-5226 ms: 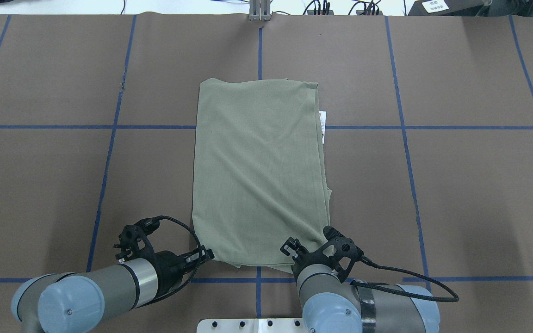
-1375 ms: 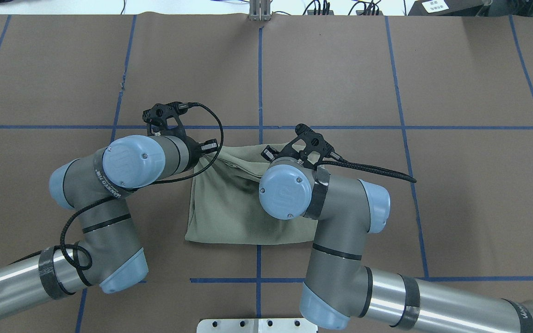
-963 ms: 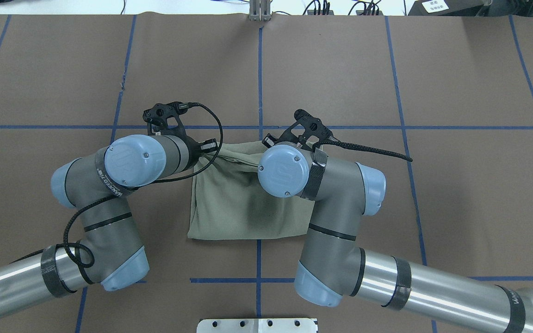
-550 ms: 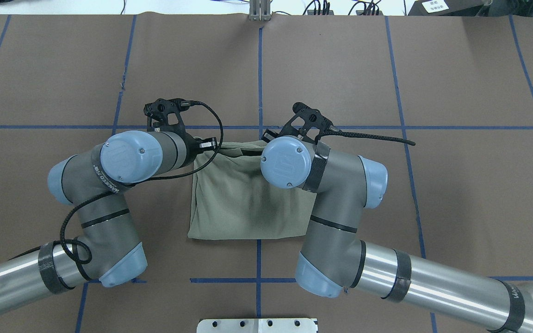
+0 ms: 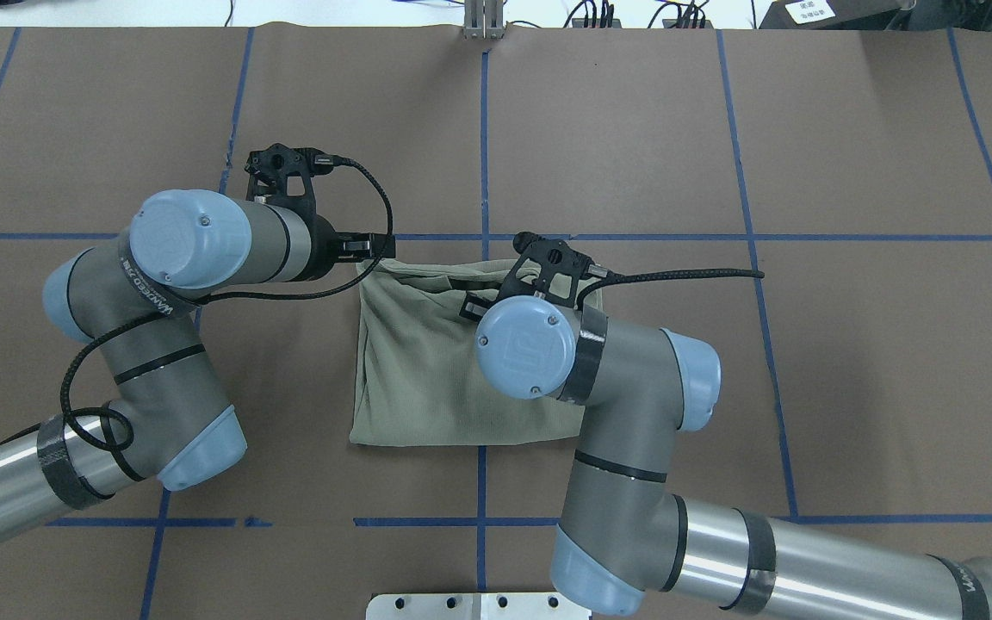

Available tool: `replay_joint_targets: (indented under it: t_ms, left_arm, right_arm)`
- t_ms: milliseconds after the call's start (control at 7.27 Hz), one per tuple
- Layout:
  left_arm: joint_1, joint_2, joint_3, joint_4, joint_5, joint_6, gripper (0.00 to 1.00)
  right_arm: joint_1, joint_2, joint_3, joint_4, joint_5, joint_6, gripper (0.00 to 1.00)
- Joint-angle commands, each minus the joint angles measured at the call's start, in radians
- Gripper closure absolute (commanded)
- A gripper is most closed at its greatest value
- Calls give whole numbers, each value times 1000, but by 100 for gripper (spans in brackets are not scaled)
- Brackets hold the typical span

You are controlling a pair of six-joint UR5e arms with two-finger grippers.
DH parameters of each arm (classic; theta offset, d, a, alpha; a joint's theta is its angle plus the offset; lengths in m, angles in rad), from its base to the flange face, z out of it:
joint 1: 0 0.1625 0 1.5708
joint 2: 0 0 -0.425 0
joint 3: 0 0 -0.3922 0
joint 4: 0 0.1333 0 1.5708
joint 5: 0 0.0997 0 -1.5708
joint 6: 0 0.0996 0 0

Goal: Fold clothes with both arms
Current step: 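Lower the near edge onto the far half of the shirt with both grippers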

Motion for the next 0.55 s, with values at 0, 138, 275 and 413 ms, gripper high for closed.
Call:
replay_joint_targets:
  t_ms: [0,138,275,413]
  left_arm:
    - [-2,4,-1,-5,-4,0,0]
    - [-2,5,-2,-5,-4,-3,0]
    - [-2,5,-2,-7,-4,-4,0]
    - [-4,7,-5,-7,-4,-4,0]
  right_arm:
    - [-33,14,-85,2,-51,-117,0]
    - [-2,27,-122,4,-63,-140,0]
    - [42,34,-162,5,-62,-176,0]
    - [91,41,-219,7,-62,-211,0]
